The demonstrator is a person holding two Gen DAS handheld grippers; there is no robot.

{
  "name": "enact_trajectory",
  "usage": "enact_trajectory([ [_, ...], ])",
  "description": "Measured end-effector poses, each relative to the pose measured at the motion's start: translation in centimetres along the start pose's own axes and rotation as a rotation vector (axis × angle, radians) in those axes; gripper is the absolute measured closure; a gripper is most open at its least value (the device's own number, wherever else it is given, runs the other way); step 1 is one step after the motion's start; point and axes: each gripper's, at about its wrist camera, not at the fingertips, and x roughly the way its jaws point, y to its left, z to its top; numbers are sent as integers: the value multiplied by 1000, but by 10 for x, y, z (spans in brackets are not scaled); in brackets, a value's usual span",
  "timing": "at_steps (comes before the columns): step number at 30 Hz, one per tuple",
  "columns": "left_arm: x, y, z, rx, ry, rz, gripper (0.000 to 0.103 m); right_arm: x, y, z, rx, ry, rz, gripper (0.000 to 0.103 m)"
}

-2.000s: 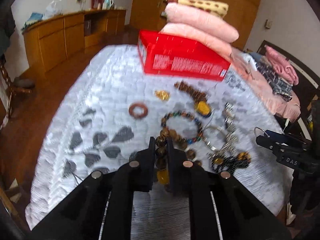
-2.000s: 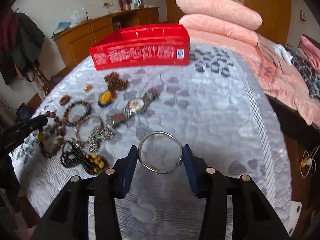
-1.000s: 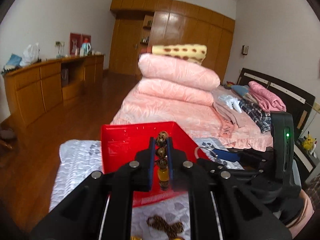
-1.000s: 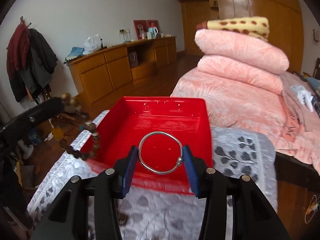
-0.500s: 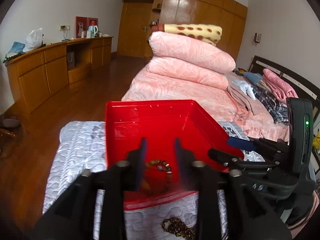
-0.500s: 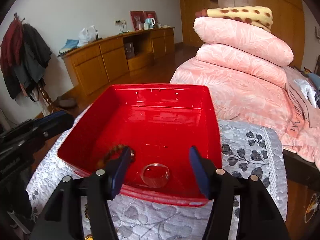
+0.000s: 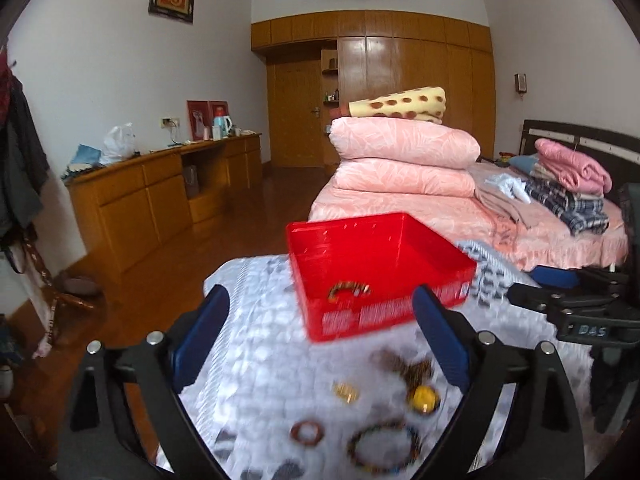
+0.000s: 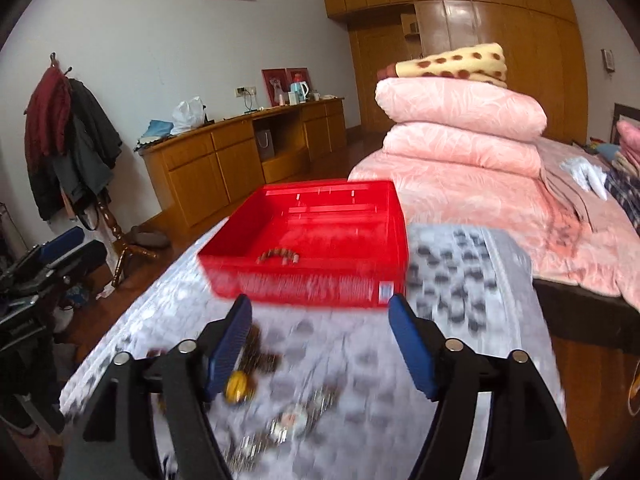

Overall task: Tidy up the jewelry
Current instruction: 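Grasp the wooden ring with the left gripper while the right grasps the silver watch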

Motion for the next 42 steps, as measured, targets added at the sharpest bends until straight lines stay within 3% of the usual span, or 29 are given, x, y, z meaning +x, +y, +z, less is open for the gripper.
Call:
enact_trajectory([
  [4, -9, 6, -28, -15, 69, 18, 6, -6, 4, -29, 24, 52, 15, 29],
  [11, 5, 28, -71, -76, 201, 99, 6, 7, -1, -61, 46, 120, -44, 28],
  [19, 30, 35, -83, -124, 354, 104, 6, 19, 4, -66, 37, 170, -58, 29],
  [25, 48, 28, -86, -103, 414, 100, 7, 24, 5, -66, 41, 186, -41, 29],
  [26, 51, 28, -86, -101, 423, 97, 11, 25, 5, -66, 41, 186, -38, 29],
  [29, 62, 29, -88, -106, 470, 72, 38, 26, 4, -66, 48, 188, -32, 29],
  [34, 73, 27, -98, -105, 518, 50, 44, 30, 4, -65, 52, 197, -25, 29],
  [39, 72, 30, -97, -110, 506, 29, 73, 39, 10, -66, 33, 240, -29, 29],
  [42, 71, 33, -96, -120, 500, 19, 75, 44, 11, -68, 36, 266, -29, 29],
])
